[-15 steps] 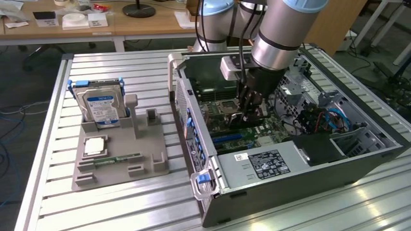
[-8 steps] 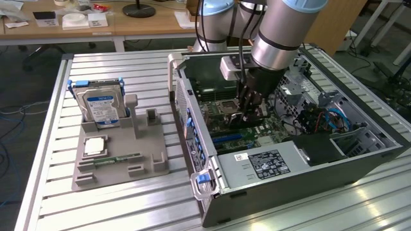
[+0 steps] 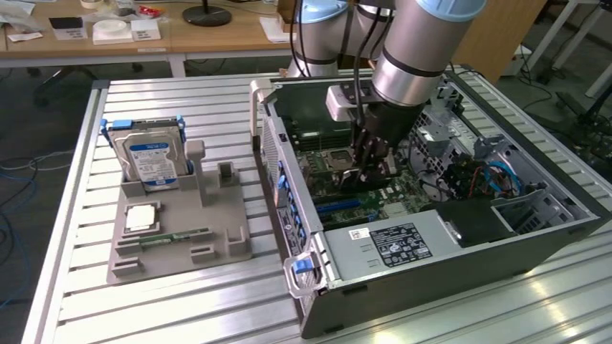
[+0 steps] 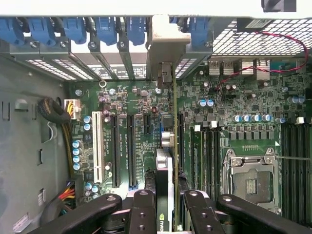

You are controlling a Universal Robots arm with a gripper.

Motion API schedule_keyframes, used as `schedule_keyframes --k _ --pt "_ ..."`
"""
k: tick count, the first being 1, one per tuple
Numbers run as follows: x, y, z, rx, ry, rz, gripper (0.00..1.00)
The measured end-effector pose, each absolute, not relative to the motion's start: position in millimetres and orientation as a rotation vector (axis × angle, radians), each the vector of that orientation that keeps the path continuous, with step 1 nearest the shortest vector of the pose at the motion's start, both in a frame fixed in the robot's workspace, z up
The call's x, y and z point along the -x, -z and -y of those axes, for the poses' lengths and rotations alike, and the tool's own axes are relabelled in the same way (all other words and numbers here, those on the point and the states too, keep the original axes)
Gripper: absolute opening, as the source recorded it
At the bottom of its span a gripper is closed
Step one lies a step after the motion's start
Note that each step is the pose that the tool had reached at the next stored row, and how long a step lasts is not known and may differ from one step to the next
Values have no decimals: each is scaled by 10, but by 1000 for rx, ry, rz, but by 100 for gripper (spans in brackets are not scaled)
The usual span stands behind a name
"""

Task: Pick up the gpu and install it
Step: 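Insert the gpu into the slot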

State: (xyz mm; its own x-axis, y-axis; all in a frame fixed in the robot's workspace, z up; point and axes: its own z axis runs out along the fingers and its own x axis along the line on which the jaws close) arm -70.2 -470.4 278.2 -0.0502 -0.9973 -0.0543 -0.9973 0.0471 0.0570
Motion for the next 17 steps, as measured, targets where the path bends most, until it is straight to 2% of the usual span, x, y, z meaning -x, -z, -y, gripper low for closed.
schedule_keyframes --k 17 --pt "706 -2702 4704 -2165 124 2273 27"
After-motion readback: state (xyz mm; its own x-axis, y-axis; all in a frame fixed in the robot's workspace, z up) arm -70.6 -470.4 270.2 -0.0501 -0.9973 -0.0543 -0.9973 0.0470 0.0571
